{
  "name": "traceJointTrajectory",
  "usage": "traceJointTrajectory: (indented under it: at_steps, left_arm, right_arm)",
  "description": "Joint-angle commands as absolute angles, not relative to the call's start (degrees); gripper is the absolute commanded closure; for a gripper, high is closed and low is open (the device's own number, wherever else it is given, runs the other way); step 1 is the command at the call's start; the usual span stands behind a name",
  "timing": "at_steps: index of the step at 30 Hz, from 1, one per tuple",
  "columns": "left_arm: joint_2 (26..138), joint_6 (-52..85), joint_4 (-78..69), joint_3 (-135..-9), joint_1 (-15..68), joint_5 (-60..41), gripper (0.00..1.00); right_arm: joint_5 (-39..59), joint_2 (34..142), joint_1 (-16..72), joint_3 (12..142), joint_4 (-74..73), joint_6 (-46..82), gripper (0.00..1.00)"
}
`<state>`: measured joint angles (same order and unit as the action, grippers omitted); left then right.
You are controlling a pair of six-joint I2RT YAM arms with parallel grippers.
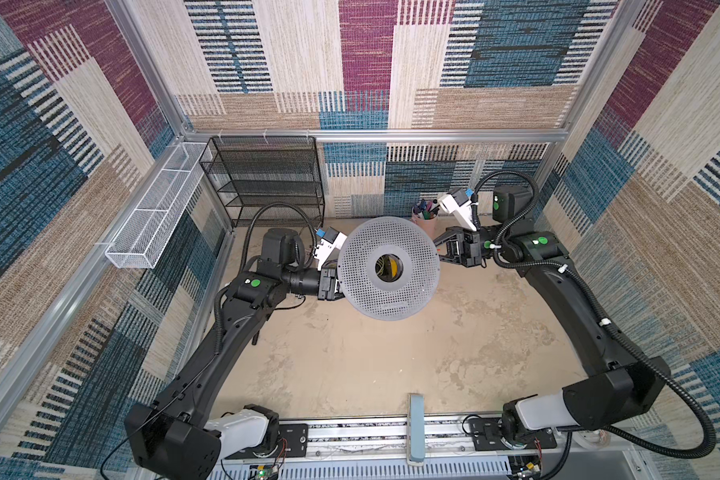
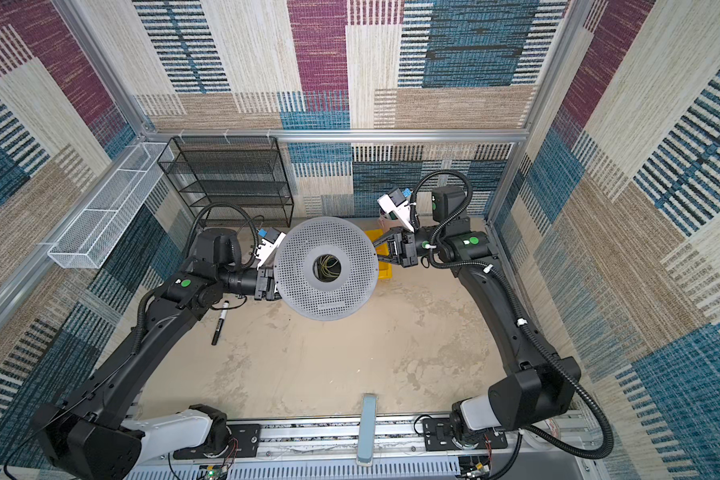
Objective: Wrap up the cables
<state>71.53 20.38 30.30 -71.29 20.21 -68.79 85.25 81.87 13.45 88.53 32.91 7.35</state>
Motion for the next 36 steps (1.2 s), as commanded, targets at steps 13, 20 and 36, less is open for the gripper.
traceJointTrajectory:
  at_steps: [13, 20, 36]
  left_arm:
    - [78.9, 2.2, 54.4, -80.6, 26.9, -64.2, 1.0]
    - [80.0, 3.4, 53.9, -81.3, 26.6, -62.4, 1.0]
    - [70.3, 29.6, 28.1, -66.4, 11.4, -64.3, 1.0]
  right_arm:
    - [81.4, 85.0, 20.0, 92.0, 38.6, -1.7, 0.76]
    - [76.4, 82.6, 19.9, 89.7, 36.3, 0.1, 0.68]
    - [47.5, 67.4, 6.6, 83.1, 28.5, 7.0, 0.28]
